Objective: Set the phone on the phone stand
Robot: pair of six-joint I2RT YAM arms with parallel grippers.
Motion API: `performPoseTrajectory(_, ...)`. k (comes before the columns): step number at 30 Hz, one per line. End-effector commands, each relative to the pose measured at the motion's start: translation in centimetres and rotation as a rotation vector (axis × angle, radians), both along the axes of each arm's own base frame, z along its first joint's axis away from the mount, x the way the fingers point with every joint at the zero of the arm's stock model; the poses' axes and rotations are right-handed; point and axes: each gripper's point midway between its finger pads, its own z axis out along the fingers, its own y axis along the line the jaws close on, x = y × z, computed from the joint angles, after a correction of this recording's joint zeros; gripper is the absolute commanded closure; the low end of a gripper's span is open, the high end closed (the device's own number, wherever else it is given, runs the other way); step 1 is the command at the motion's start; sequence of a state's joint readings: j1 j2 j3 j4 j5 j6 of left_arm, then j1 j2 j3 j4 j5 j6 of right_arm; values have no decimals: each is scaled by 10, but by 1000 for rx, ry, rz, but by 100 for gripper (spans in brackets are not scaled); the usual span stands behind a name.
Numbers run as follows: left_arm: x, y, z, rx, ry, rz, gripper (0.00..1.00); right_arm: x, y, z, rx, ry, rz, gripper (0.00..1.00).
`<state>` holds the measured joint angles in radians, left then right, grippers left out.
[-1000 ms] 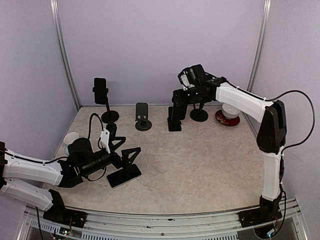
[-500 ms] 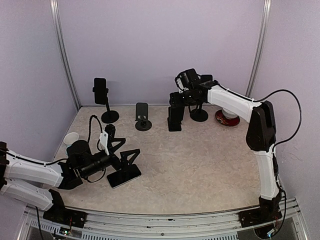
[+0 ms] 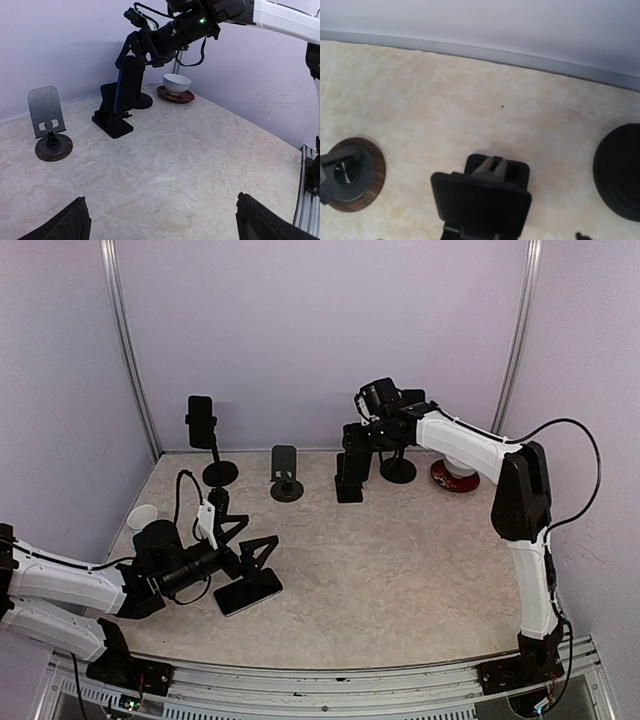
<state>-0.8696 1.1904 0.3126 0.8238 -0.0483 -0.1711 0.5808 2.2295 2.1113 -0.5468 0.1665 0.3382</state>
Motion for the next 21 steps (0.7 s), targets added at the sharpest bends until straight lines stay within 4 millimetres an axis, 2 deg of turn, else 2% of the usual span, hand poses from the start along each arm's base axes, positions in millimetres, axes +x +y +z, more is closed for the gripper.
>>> performPoseTrajectory(1, 3, 6, 6, -20, -23, 26, 1, 15, 5, 17, 65, -63, -18, 68)
performPoseTrajectory(14, 3, 5, 5, -18, -22, 23, 1, 18, 9, 4, 76, -43, -21, 66)
performPoseTrajectory(21, 4, 4, 4, -17, -20, 21, 1, 18, 8, 8, 84, -49, -28, 66)
